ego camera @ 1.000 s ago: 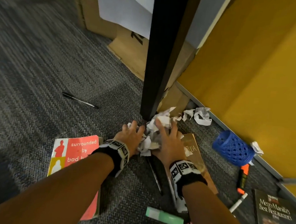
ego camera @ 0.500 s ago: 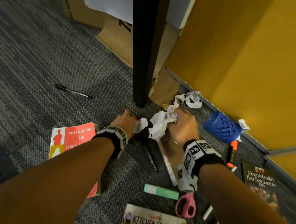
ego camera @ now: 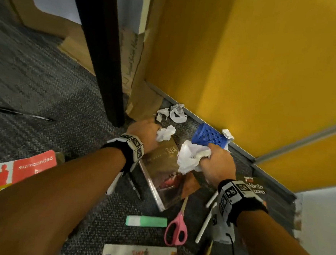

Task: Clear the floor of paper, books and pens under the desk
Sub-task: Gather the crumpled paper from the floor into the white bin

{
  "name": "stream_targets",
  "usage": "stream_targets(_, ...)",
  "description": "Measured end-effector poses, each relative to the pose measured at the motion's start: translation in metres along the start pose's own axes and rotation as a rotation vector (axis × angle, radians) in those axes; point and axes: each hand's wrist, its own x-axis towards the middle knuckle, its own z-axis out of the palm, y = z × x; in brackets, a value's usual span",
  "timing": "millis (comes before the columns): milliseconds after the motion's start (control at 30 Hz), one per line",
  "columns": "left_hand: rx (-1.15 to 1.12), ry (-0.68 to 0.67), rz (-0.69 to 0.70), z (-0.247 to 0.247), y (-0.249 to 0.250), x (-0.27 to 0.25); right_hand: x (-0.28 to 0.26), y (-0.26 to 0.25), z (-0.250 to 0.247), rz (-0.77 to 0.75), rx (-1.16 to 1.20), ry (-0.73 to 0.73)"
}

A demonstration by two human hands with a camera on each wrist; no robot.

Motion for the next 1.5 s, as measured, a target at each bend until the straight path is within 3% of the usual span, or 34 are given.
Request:
stream_targets(100,0.094,-0.014,0.067,0.006,0.016,0.027,0.002,0.039,-0.012,0.143,-0.028,0.000)
stream_targets(267,0.185,-0.099,0.003,0.030,0.016,0.063,0.015,0.081,-0.009,0.306,-0.121,-0.019)
stream_targets(433,0.163,-0.073,0.045,0.043,0.021,0.099,0.051,0.086,-0.002,0.315,-0.140,-0.061)
stream_targets(600,0.210,-0.281,0.101,0.058,0.023,0.114,0.091,0.081,0.003,0.316,-0.042,-0.202)
stream_targets(733,0.196,-0.198,0.064,0.063,0.030,0.110,0.101,0.082,0.014,0.304,-0.028,-0.291)
stream_targets(867,0.100,-0.037,-0.009,0.064,0.032,0.109,0.095,0.085,0.024,0.298,-0.071,-0.239)
stream_targets(967,0.030,-0.067,-0.114,0.060,0.029,0.116,0.083,0.085,0.027,0.285,-0.073,-0.124)
stream_targets(1133,0.122,-0.242,-0.029,0.056,0.024,0.126,0.049,0.095,0.033,0.246,0.065,0.091)
stream_targets(1300,0.199,-0.206,0.038,0.051,0.034,0.113,0.015,0.096,0.036,0.261,0.194,0.169)
stream_targets(1500,0.068,-0.056,0.060,0.039,0.036,0.096,-0.001,0.068,0.032,0.089,0.199,0.235)
